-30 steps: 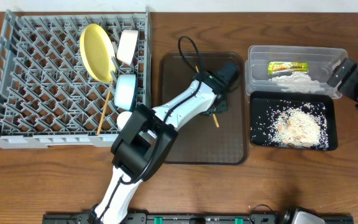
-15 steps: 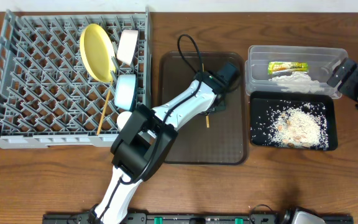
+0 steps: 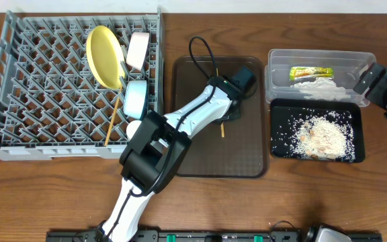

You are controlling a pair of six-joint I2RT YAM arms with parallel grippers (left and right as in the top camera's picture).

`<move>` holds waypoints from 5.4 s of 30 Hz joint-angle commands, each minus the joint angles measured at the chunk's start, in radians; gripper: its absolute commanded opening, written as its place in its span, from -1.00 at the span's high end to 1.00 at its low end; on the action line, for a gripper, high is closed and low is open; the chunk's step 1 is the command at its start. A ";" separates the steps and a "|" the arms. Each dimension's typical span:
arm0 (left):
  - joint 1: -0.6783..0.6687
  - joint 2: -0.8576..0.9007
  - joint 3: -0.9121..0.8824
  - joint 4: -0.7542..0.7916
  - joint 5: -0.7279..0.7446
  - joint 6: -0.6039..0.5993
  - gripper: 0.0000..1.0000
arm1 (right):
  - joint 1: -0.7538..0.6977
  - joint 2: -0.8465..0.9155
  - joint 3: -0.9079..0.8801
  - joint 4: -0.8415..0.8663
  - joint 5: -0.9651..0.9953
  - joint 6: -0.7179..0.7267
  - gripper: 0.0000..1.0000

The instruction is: Sort waste into correct bins and load items into the dishwasher

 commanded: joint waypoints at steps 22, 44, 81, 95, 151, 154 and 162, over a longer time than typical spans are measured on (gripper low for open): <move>0.094 -0.319 0.018 -0.193 0.036 0.385 0.85 | -0.003 -0.007 0.012 -0.004 0.003 0.009 -0.98; 0.576 -0.525 -0.060 -0.489 -0.171 0.739 0.85 | -0.003 -0.007 0.012 -0.004 0.003 0.009 -0.99; 0.648 -0.528 -0.279 -0.270 -0.268 0.768 0.17 | -0.003 -0.007 0.012 -0.005 0.003 0.009 -0.98; 0.603 -0.893 -0.193 -0.330 -0.046 0.708 0.04 | -0.003 -0.007 0.012 -0.005 0.003 0.009 -0.98; 0.760 -1.854 -0.984 0.369 -0.111 0.709 -0.81 | -0.003 -0.006 0.012 -0.007 0.003 0.009 -0.99; 0.780 -1.965 -1.152 0.512 -0.087 0.708 -0.81 | -0.003 -0.006 0.012 -0.007 0.003 0.009 -0.98; 0.788 -2.161 -1.464 0.747 -0.085 0.735 -0.82 | -0.003 -0.006 0.012 -0.008 0.003 0.009 -0.98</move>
